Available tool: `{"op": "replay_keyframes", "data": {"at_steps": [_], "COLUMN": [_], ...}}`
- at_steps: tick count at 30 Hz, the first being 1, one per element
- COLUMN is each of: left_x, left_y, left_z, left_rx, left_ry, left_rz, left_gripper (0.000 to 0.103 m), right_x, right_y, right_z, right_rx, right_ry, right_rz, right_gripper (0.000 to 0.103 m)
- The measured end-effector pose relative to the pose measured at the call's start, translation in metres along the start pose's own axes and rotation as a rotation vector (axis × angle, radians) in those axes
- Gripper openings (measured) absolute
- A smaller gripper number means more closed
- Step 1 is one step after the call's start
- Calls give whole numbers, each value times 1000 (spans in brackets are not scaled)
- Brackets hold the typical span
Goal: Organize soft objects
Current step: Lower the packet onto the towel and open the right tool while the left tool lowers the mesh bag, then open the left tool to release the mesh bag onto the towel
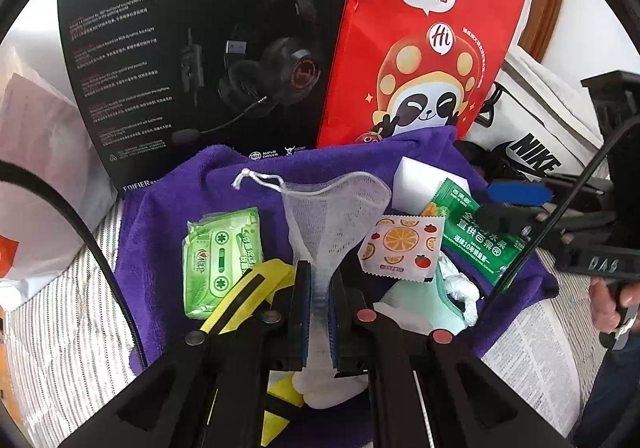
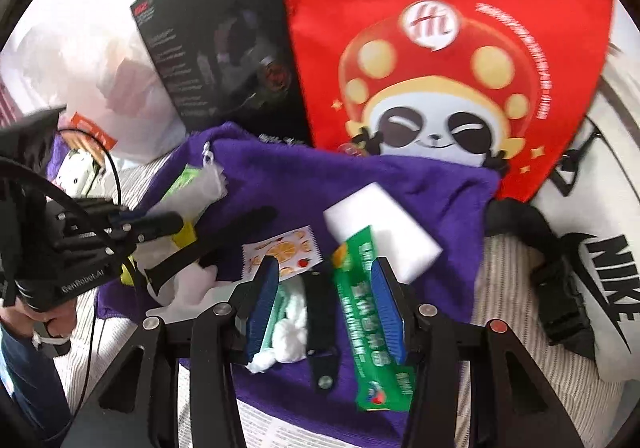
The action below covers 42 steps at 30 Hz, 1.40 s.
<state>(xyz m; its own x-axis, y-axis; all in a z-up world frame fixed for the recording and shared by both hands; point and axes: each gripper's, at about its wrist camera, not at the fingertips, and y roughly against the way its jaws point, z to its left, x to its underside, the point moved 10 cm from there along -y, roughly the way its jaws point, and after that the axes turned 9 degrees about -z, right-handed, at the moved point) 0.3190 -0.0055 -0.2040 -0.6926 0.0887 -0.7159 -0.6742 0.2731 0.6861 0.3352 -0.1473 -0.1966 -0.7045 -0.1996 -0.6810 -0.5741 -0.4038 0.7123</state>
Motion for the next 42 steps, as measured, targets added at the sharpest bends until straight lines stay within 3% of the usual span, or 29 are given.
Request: {"op": "replay_keyframes", "data": {"at_steps": [7, 10, 14, 17, 20, 29, 34, 38, 40, 42], "left_x": [-1, -2, -3, -6, -9, -16, -19, -18, -16, -13], "left_y": [-2, -2, 0, 5, 10, 26, 35, 42, 46, 53], "left_z": [-1, -3, -3, -2, 0, 8, 7, 0, -2, -6], "left_rx": [-8, -3, -53, -61, -72, -93, -89, -88, -102, -103], "left_ry": [-11, -15, -52, -64, -60, -38, -12, -19, -15, 0], "left_rz": [-6, -7, -10, -20, -26, -37, -44, -41, -44, -43], "left_gripper": [12, 21, 53, 55, 65, 65, 66, 74, 83, 85], "right_x": [-6, -6, -7, -7, -8, -10, -1, 9, 13, 17], "right_y": [5, 5, 8, 9, 11, 23, 35, 46, 54, 64], "right_z": [-8, -6, -4, -3, 0, 11, 14, 19, 22, 24], "right_rx": [2, -1, -4, -4, -8, 2, -18, -8, -3, 6], "right_ry": [-30, -24, -22, -24, -21, 0, -76, -89, -97, -103], "right_rz": [-17, -17, -20, -23, -25, -35, -28, -27, -30, -39], "right_gripper": [50, 50, 50, 51, 51, 51, 54, 55, 62, 67]}}
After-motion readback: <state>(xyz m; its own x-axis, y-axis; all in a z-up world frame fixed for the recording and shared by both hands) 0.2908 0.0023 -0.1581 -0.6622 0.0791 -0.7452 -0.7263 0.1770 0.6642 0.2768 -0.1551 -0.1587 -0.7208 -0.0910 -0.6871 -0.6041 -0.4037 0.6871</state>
